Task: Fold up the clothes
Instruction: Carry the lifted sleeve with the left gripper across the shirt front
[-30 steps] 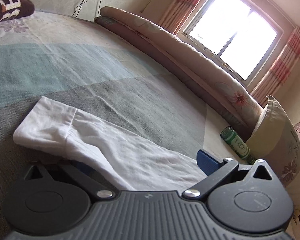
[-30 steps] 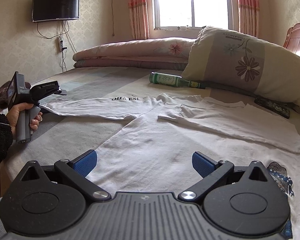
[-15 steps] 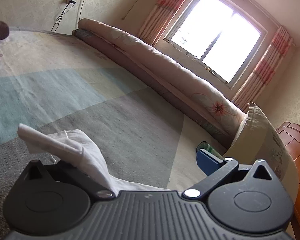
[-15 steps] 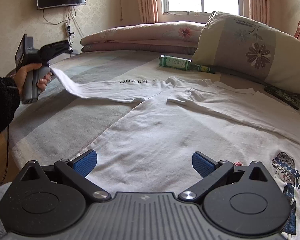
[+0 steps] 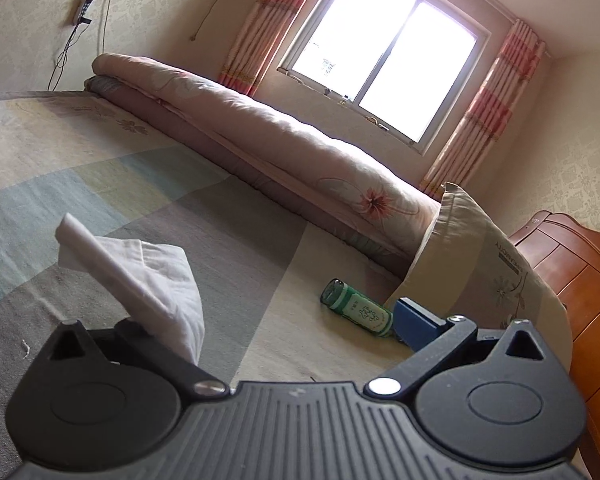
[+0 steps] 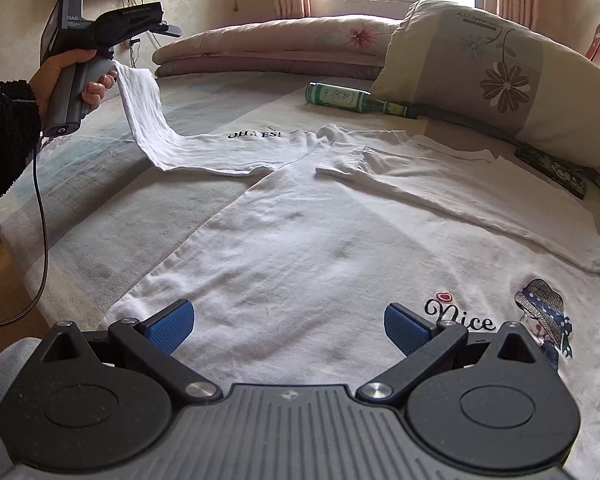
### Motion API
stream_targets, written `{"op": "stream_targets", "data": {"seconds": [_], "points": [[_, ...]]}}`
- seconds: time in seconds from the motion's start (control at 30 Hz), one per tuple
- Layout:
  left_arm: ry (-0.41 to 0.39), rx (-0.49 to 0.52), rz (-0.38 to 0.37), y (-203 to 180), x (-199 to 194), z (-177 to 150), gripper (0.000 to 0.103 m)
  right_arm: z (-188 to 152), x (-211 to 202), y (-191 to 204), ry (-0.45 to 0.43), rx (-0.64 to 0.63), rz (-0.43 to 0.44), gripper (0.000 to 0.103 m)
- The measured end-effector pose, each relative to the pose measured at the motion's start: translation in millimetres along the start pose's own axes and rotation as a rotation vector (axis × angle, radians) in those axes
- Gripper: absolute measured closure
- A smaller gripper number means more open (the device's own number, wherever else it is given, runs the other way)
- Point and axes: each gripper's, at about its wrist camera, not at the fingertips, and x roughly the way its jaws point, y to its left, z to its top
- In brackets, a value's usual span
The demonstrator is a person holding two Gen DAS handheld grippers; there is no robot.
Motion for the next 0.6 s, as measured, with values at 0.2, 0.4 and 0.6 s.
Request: {"op": "stream_targets", "data": {"seconds": [0.2,0.4,0.6], "points": [[0.02,0.011,-0.016,-33.6,3.0,4.3,0.001,-2.0,-14.2,-13.6,-0.035,0.037,0.008,0.0],[0.043,0.031,-0.031,-69.9,6.4,5.0,0.001,-8.9,-25.8,-31.1,-0.063,0.092,0.012,0.0],[0.063,0.083,-0.052,-110.8,13.2,-1.2,0.001,-15.5,-32.5,-45.0,-0.059,0.144,0.022,0.0]]}}
